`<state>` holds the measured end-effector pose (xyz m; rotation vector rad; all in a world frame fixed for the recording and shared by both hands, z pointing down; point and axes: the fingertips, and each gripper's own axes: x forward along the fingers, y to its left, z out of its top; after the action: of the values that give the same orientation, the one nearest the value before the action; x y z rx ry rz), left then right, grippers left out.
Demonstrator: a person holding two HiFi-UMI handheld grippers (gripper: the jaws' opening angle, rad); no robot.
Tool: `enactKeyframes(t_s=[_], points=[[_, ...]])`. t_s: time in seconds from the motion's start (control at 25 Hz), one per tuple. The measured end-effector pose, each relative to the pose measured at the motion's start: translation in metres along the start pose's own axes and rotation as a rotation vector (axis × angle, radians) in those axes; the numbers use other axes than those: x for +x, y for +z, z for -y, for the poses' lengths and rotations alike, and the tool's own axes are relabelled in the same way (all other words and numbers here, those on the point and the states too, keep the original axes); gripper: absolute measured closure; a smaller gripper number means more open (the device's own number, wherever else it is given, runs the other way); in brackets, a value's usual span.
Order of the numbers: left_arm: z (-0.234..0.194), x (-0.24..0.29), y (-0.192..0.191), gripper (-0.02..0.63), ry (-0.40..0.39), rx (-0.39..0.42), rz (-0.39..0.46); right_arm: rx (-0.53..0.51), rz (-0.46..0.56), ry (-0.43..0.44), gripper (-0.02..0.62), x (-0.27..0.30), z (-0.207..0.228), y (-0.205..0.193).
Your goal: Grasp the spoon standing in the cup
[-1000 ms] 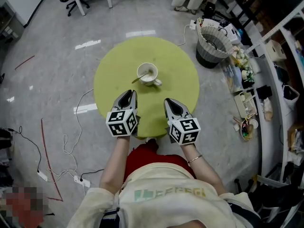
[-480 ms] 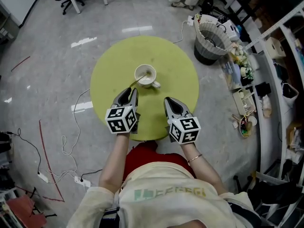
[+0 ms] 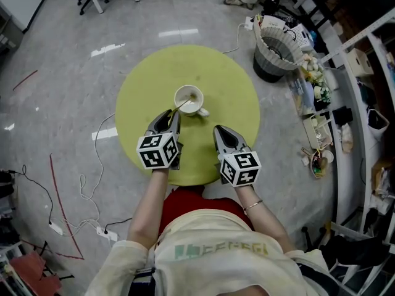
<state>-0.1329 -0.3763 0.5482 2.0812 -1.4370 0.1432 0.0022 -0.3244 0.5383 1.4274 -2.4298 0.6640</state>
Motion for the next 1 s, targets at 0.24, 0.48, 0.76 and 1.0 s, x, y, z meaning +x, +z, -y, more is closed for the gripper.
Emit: enactKeyframes(t_s=[0.24,0.48,0.76,1.0], points=[[-0.005,0.007,0.003,0.52,-0.007,-0.018,-0.005,0.007,-0.011,0.004,0.557,0.01,-0.001,-0.001],[-0.005,0.013,0.002,0.54,-0.019,-0.025,-0.013,0.007,-0.017,0.004,0.557,0.014,0.002,0.0],[-0.001,0.014,0.004,0.555,-0.026,-0.025,-0.008,0.01,-0.017,0.001,0.557,0.015,0.006,0.002],[-0.003,0.013,0.004,0.558,-0.025,-0.023,-0.003,0.009,-0.02,0.01,0.557,0.017,0.004,-0.002]])
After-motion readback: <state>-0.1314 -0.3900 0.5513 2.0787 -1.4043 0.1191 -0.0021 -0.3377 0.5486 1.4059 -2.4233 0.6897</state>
